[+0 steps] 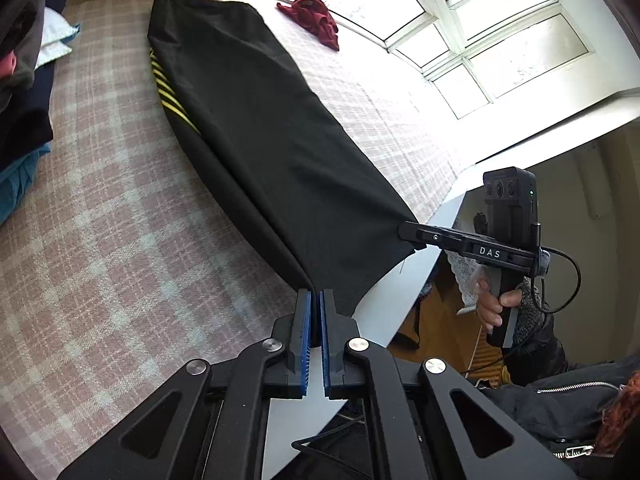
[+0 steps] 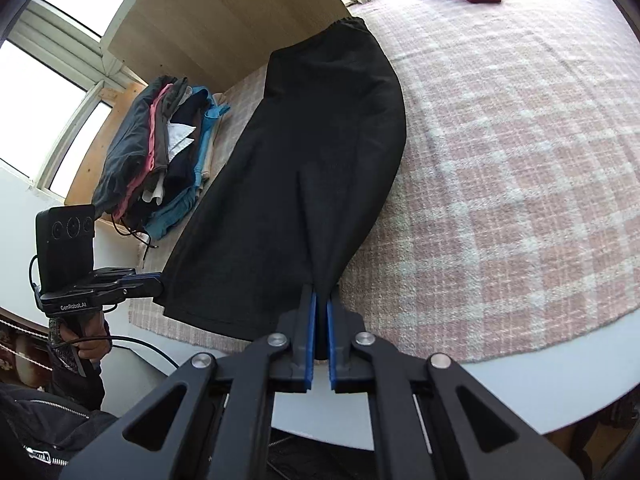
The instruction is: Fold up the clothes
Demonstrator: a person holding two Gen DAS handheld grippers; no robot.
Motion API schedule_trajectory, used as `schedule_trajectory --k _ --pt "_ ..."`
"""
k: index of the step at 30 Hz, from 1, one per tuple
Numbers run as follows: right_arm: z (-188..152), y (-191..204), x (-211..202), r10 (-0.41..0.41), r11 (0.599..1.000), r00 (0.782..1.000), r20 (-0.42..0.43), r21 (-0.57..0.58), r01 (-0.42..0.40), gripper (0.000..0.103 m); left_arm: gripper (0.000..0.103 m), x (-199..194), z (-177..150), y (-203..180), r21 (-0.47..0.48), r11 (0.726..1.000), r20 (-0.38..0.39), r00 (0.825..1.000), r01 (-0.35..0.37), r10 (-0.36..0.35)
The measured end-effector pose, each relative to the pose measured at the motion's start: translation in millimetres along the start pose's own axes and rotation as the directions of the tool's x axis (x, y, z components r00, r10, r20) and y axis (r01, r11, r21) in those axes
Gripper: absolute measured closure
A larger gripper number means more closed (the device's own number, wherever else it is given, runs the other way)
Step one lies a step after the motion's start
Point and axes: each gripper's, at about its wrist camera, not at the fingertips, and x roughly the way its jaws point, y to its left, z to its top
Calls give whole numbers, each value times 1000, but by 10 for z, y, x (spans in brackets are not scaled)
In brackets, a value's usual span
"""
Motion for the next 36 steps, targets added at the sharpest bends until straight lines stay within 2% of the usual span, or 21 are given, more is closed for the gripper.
schedule_trajectory --k 1,4,7,8,12,14,17,19,23,25,26,27,29,31,34,36 --pt "-18 11 -96 0 1000 1000 -6 -10 -1 98 103 25 -145 -163 21 1000 -5 1000 13 -13" --pt "-28 22 -335 14 1000 1000 -10 -14 -14 98 103 12 -306 -339 64 997 -34 998 49 -47" --pt "-2 -8 -537 41 999 999 -1 -3 -41 100 103 40 -169 -239 49 999 -36 999 21 -20" --pt "42 -14 -550 28 999 1000 -3 -17 -28 100 103 50 -124 -205 44 999 -37 999 12 -10" --pt "118 -144 -387 -48 997 997 -63 -64 44 99 103 75 22 -56 15 999 -40 999 -36 37" --pt "106 -228 -251 -74 995 992 -99 -75 67 99 103 45 -153 7 -23 995 -47 994 -99 98" --pt "41 -365 -71 -80 995 986 -144 -65 71 99 103 519 -185 -133 -58 991 -69 991 -117 113" --pt "13 -428 3 -54 998 984 -169 -51 46 99 96 740 -183 -177 -78 991 -90 991 -109 102" --pt "-11 -446 58 -49 996 981 -190 -77 35 99 94 1005 -159 -243 -114 987 -145 985 -116 99" --pt "-5 -488 53 -36 997 980 -195 -74 22 99 82 1073 -165 -260 -122 982 -160 979 -146 125" --pt "0 -511 49 -30 997 980 -199 -73 16 99 80 1094 -173 -264 -124 978 -167 975 -169 147" --pt "4 -532 43 -27 997 979 -200 -73 12 99 81 1099 -179 -261 -128 975 -166 973 -182 160" --pt "15 -576 26 -21 998 980 -200 -70 7 99 82 1088 -177 -239 -152 975 -142 980 -161 140" --pt "49 -602 -18 -19 998 981 -192 -70 6 99 101 1057 -172 -243 -165 977 -120 986 -138 119" --pt "146 -598 -136 -16 997 986 -165 -74 3 99 102 980 -155 -294 -197 978 -70 996 -68 55" --pt "239 -550 -235 -5 997 990 -139 -82 -7 99 102 847 -126 -360 -193 980 -29 998 -52 47"
